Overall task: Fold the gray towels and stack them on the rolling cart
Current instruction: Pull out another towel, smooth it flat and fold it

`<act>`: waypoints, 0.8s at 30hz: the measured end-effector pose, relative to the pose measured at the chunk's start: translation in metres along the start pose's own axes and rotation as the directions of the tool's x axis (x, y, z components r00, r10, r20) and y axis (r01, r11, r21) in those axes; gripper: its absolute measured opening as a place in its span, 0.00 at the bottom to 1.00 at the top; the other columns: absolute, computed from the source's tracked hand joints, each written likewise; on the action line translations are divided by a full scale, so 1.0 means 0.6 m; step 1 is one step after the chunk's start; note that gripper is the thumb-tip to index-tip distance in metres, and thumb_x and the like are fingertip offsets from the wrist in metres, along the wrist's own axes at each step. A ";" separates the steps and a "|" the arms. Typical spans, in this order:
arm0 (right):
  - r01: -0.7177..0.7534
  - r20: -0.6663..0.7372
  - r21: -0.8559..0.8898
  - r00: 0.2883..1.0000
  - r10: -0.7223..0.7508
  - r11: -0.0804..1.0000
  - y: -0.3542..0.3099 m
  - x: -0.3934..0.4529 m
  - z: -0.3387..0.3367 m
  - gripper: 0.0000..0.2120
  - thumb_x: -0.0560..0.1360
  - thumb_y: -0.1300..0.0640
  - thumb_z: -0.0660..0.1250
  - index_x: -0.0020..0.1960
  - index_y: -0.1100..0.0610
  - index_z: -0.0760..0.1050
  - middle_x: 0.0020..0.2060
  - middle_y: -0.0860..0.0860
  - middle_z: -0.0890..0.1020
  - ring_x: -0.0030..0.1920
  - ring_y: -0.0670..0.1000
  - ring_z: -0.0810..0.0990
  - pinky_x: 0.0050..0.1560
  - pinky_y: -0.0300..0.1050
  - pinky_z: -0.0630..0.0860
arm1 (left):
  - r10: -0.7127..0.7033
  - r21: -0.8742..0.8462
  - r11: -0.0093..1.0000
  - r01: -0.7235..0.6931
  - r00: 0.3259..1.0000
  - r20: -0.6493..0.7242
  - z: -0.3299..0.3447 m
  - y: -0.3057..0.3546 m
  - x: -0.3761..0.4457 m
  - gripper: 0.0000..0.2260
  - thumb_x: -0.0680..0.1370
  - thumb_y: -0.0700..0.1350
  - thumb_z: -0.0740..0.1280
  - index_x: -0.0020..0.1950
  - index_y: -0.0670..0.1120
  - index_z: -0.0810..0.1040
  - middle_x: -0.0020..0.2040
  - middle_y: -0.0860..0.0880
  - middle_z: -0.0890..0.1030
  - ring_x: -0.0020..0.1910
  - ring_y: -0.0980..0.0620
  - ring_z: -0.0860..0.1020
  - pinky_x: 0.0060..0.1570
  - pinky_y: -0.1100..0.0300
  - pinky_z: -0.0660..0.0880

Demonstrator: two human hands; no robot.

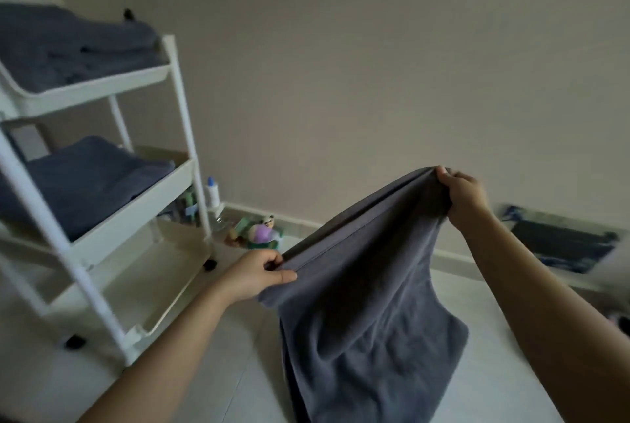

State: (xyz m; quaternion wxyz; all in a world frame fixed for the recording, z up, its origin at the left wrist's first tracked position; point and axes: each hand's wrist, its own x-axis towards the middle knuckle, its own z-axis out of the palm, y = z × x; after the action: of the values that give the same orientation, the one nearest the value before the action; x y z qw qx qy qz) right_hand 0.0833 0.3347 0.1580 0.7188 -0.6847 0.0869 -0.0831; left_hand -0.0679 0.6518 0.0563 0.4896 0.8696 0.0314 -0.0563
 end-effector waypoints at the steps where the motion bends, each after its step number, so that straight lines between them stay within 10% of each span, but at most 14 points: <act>1: 0.018 -0.048 0.014 0.999 -0.018 1.000 -0.022 0.000 -0.034 0.14 0.76 0.58 0.67 0.33 0.57 0.68 0.32 0.51 0.70 0.34 0.46 0.70 0.33 0.37 0.71 | 0.016 -0.024 1.000 -0.017 1.000 -0.021 0.008 0.021 0.020 0.14 0.70 0.54 0.74 0.41 0.44 0.77 0.37 0.51 0.77 0.37 0.54 0.74 0.40 0.60 0.69; 11: 0.191 -0.336 0.022 0.926 -0.173 0.981 -0.127 -0.034 -0.284 0.08 0.74 0.56 0.69 0.43 0.61 0.77 0.33 0.51 0.75 0.34 0.46 0.72 0.35 0.36 0.70 | 0.238 -0.160 0.926 -0.342 0.858 -0.456 0.055 0.267 0.117 0.15 0.67 0.48 0.77 0.31 0.40 0.76 0.28 0.48 0.74 0.29 0.51 0.69 0.33 0.58 0.65; 24: 0.408 -0.383 0.068 0.853 -0.354 0.910 -0.214 -0.086 -0.418 0.07 0.73 0.57 0.71 0.41 0.61 0.80 0.36 0.52 0.79 0.39 0.47 0.76 0.44 0.39 0.76 | 0.393 -0.195 0.787 -0.585 0.720 -0.573 0.052 0.487 0.122 0.17 0.71 0.50 0.73 0.31 0.43 0.69 0.28 0.48 0.70 0.28 0.53 0.66 0.31 0.59 0.65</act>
State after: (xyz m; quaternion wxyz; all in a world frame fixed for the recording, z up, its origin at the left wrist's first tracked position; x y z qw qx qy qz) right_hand -0.0268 0.0973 0.2750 0.7079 -0.6060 0.0738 -0.3551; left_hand 0.0344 0.4738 0.2786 0.6122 0.7230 -0.0673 0.3129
